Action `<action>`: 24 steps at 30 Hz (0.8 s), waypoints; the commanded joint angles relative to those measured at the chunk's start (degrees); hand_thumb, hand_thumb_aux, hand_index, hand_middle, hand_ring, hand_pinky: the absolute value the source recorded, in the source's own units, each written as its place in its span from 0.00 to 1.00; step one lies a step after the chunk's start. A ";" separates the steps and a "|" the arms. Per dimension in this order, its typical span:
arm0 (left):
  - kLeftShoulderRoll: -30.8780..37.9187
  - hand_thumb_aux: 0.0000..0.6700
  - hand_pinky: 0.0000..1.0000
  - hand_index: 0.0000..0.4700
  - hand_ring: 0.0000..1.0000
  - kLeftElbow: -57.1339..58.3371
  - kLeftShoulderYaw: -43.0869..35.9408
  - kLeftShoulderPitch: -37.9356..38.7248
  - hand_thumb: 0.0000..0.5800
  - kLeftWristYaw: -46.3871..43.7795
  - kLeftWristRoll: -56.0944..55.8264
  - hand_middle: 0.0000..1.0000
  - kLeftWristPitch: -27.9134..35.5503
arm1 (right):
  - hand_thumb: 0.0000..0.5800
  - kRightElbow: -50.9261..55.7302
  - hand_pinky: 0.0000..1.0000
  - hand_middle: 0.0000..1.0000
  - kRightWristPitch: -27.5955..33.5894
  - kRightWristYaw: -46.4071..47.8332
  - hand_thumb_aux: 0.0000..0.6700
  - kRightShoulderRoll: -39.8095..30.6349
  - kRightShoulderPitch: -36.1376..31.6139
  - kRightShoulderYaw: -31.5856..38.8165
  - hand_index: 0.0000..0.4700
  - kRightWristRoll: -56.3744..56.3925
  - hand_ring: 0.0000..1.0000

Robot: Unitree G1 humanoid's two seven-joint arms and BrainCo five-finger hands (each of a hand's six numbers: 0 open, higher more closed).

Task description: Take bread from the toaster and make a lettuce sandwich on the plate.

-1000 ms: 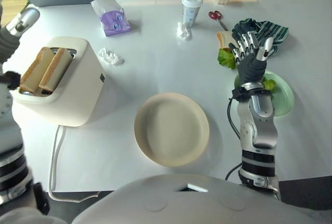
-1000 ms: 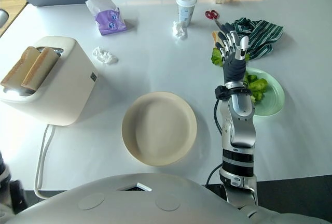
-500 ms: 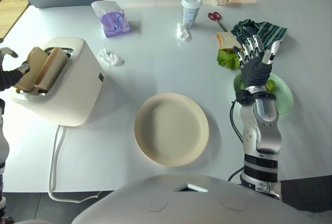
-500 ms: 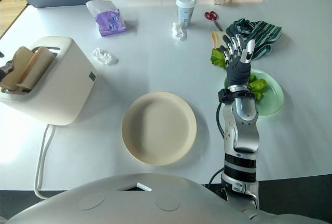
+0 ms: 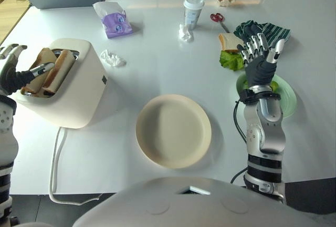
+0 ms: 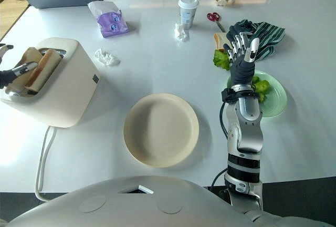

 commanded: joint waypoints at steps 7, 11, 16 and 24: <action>0.82 0.44 0.00 0.44 0.00 1.94 -1.52 -0.58 0.69 -0.15 0.48 0.00 -0.27 | 0.00 0.62 0.00 0.00 -0.46 -0.11 0.00 -0.23 -0.40 0.22 0.00 -0.41 0.00; 0.86 0.71 0.00 0.71 0.00 2.09 -2.06 -0.44 0.92 -0.25 0.26 0.00 -0.49 | 0.00 0.44 0.00 0.00 -0.42 -0.11 0.00 -0.16 -0.32 0.17 0.00 -0.19 0.00; 0.36 1.00 0.00 1.00 0.00 1.82 -2.61 -0.31 1.00 -0.78 -0.93 0.00 -1.02 | 0.00 0.14 0.00 0.00 -0.41 -0.12 0.00 -0.13 -0.11 -0.03 0.00 0.06 0.00; -0.19 1.00 1.00 1.00 1.00 0.75 1.20 -4.70 1.00 -0.69 -11.14 1.00 -5.82 | 0.00 0.46 0.00 0.00 -0.04 -0.28 0.00 0.37 -0.02 0.04 0.00 0.48 0.00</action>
